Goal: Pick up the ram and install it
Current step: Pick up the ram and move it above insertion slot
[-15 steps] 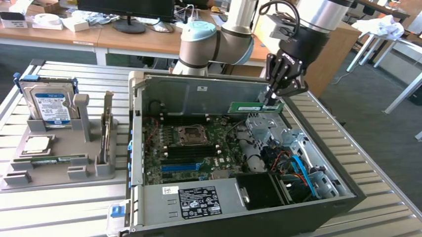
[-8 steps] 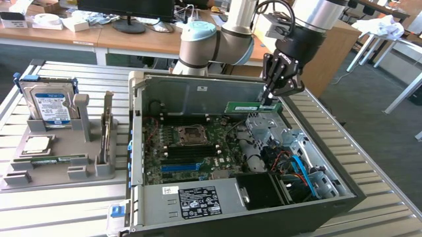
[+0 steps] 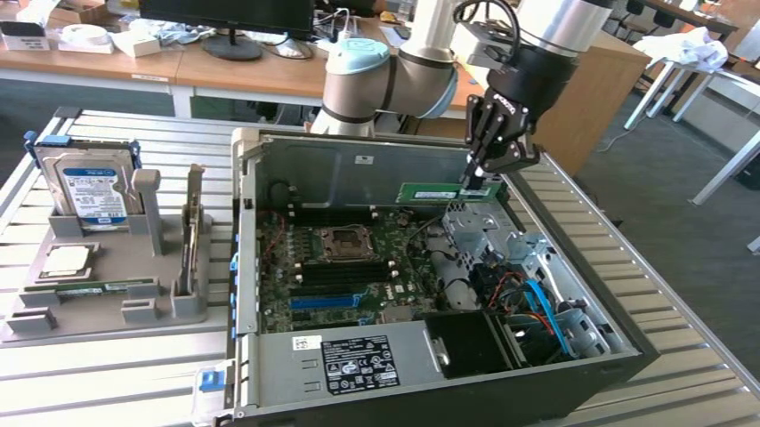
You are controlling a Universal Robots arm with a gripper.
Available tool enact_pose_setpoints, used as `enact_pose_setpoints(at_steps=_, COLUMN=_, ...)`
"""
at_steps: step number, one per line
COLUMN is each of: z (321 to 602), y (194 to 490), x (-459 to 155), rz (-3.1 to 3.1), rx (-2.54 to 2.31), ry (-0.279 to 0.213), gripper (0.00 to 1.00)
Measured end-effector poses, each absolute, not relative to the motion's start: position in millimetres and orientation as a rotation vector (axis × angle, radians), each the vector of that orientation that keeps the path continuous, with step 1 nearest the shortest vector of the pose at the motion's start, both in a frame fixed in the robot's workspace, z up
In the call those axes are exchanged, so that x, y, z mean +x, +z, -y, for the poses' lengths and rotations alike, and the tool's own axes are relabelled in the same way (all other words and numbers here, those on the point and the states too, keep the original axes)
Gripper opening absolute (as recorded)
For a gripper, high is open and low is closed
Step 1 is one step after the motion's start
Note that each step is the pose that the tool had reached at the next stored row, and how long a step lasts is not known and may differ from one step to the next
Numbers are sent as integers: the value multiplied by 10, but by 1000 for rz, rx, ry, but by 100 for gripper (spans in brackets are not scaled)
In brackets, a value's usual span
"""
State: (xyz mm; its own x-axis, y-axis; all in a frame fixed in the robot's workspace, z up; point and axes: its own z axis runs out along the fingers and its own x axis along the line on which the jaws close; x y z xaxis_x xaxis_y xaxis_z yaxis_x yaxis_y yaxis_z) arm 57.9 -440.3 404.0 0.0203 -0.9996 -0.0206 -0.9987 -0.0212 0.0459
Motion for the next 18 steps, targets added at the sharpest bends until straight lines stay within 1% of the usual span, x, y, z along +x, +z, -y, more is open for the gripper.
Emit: enact_pose_setpoints(at_steps=18, z=4389, y=4032, x=303, rz=2185, rx=2230, ry=-73, gripper=11)
